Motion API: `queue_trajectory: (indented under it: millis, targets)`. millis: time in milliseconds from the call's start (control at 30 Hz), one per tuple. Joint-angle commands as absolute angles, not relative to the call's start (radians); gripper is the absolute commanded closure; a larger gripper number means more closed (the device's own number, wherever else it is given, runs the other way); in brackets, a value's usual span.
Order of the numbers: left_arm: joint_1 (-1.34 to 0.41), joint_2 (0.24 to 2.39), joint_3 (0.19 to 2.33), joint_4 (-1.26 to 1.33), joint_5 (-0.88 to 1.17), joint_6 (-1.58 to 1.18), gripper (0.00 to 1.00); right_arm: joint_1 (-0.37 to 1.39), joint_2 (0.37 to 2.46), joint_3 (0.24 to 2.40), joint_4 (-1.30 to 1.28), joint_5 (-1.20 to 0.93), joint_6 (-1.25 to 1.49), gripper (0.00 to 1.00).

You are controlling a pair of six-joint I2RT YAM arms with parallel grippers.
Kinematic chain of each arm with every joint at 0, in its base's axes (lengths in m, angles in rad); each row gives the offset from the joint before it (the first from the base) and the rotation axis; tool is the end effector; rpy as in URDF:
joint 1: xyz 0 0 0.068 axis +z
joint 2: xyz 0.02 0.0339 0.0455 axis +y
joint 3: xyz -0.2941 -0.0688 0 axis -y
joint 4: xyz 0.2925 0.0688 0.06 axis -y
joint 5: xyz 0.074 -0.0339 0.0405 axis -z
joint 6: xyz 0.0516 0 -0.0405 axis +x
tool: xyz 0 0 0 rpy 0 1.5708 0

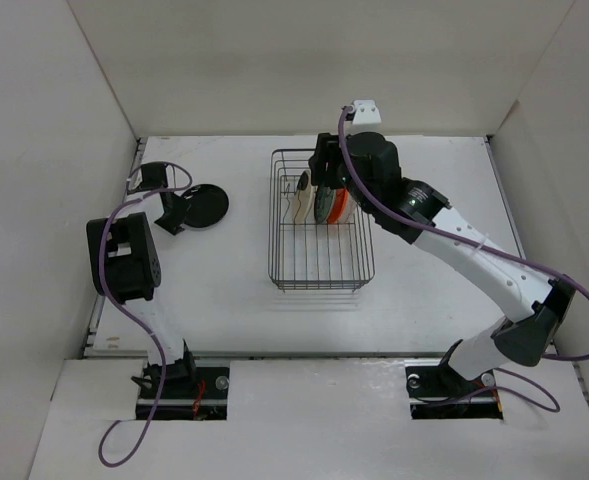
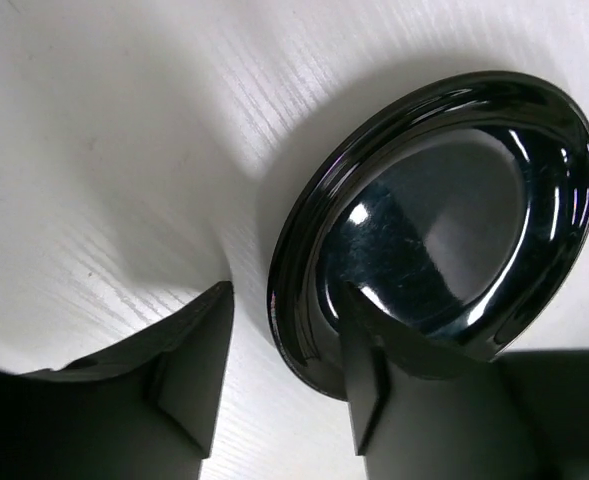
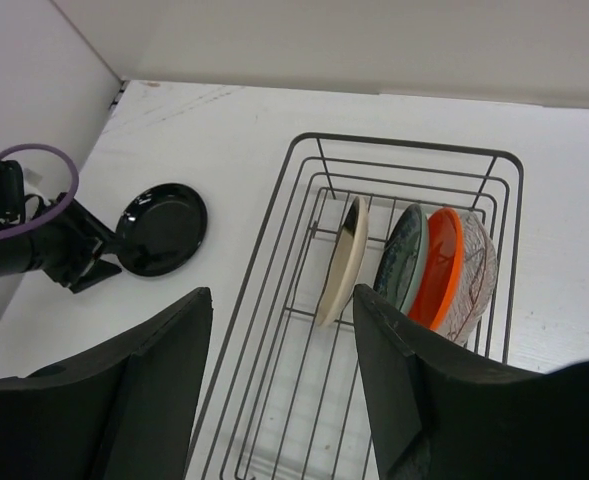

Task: Load the plates into the dish rack

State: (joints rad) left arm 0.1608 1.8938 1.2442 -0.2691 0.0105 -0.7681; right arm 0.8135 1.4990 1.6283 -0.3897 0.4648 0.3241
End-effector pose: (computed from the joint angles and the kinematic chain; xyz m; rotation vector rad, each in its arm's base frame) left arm 0.4530 0.0729 0.1634 -1.1201 2.2456 -0.2663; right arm 0.2897 0.2728 0.4731 -0.1178 1.8158 0.3840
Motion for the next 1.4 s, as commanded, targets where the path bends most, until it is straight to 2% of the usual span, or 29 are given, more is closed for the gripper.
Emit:
queue_trajectory:
  millis: [0,100,167,200,233,467,800,967,1200,1367]
  targets:
    - [0.16,1.924,1.272,-0.281,0.02,-0.779,0.59,0.824,1.473,1.621,-0.336,0.436,0.313,0.36]
    - [0.16,1.957,1.293,-0.305,0.02,-0.788,0.79,0.824,1.45,1.611,-0.325,0.426,0.322,0.36]
    - [0.16,1.971,1.307,-0.319,0.02,-0.788,0.84,0.824,1.437,1.598,-0.325,0.426,0.322,0.36]
    - [0.16,1.985,1.319,-0.319,0.02,-0.788,0.95,0.824,1.424,1.589,-0.315,0.426,0.322,0.36]
    - [0.16,1.985,1.319,-0.319,0.02,-0.788,1.0,0.824,1.41,1.577,-0.304,0.426,0.331,0.36]
    - [0.16,1.947,1.319,-0.31,0.031,-0.779,1.0,0.824,1.41,1.568,-0.27,0.356,0.292,0.36]
    - [0.112,1.545,1.31,-0.212,0.057,-0.588,1.0,0.764,1.399,1.592,-0.175,0.108,0.261,0.35]
    - [0.06,1.379,1.255,-0.076,0.216,-0.543,1.0,0.623,1.425,1.582,-0.052,-0.205,0.261,0.35]
    - [0.026,1.215,1.123,0.227,0.508,-0.577,1.0,0.497,1.615,1.767,-0.005,-0.501,0.284,0.33]
    - [0.026,1.178,1.085,0.32,0.616,-0.598,1.0,0.511,1.726,1.841,0.005,-0.56,0.316,0.32]
